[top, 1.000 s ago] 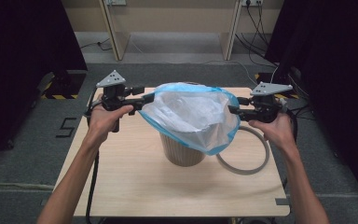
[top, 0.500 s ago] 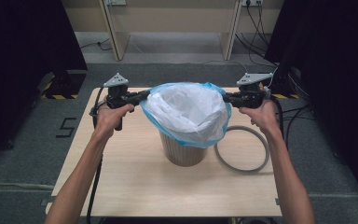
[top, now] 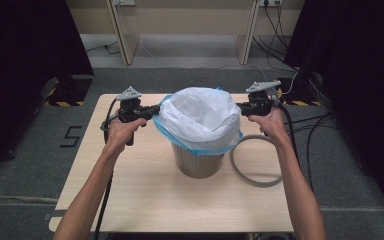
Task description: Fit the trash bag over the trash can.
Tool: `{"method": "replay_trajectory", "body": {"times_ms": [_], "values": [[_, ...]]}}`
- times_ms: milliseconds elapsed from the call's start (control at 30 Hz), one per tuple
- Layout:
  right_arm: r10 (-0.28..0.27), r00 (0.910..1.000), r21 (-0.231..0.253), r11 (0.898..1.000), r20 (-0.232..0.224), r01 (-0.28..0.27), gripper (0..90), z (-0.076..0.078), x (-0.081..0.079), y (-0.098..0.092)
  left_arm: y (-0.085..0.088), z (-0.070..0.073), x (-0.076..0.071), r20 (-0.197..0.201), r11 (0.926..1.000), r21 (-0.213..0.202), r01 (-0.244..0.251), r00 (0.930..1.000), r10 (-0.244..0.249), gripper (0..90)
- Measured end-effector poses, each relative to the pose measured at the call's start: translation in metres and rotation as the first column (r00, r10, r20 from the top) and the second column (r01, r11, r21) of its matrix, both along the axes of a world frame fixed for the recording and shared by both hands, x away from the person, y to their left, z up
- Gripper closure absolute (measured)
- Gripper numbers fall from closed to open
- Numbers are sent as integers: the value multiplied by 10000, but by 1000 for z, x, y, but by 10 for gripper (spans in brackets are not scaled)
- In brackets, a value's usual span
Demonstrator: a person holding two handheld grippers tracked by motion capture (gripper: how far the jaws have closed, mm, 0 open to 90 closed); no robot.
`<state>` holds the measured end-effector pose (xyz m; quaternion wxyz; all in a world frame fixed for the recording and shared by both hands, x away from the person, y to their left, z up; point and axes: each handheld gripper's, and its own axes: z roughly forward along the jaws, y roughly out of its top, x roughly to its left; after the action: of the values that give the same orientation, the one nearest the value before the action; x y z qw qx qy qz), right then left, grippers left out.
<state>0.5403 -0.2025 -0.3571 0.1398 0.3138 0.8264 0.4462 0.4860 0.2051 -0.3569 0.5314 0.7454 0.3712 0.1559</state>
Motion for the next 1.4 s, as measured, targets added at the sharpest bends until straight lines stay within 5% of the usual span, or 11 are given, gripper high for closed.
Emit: {"method": "replay_trajectory", "body": {"times_ms": [133,267,367,500,600,800,1000,1133,1400], "values": [[-75,9996,113,9999,-259,78,819,-10,2,-3,-1,-12,2,-284,9999,-124,61,9996,-64,890],[-637,9973,149,9978,-370,643,634,-11,-3,-7,-3,-21,-3,-309,9995,-286,158,9994,-166,889],[-1427,9890,248,9893,-385,1437,508,-1,-11,-15,-3,-22,-12,-147,9993,-203,304,9994,-307,884],[-1907,9815,639,9799,187,1892,426,22,-30,-25,-2,-21,-29,186,9990,-140,415,9990,-412,877],[-2095,9759,951,9745,602,2034,424,39,-46,-27,-3,-21,-43,449,9990,22,445,9980,-446,875],[-1591,9793,1466,9792,1254,1403,419,65,-78,-13,-10,-19,-75,975,9978,217,624,9932,-643,841],[-1001,9889,1294,9879,1099,856,382,72,-98,12,-9,-14,-99,1089,9945,254,1012,9887,-1034,695],[-1128,9870,433,9932,1143,1085,487,69,-98,18,-1,-6,-110,1066,9949,-43,1013,9892,-1002,527],[-834,9933,306,9962,797,812,690,63,-69,21,11,15,-123,1278,9882,-938,1215,9858,-1090,323]]}}
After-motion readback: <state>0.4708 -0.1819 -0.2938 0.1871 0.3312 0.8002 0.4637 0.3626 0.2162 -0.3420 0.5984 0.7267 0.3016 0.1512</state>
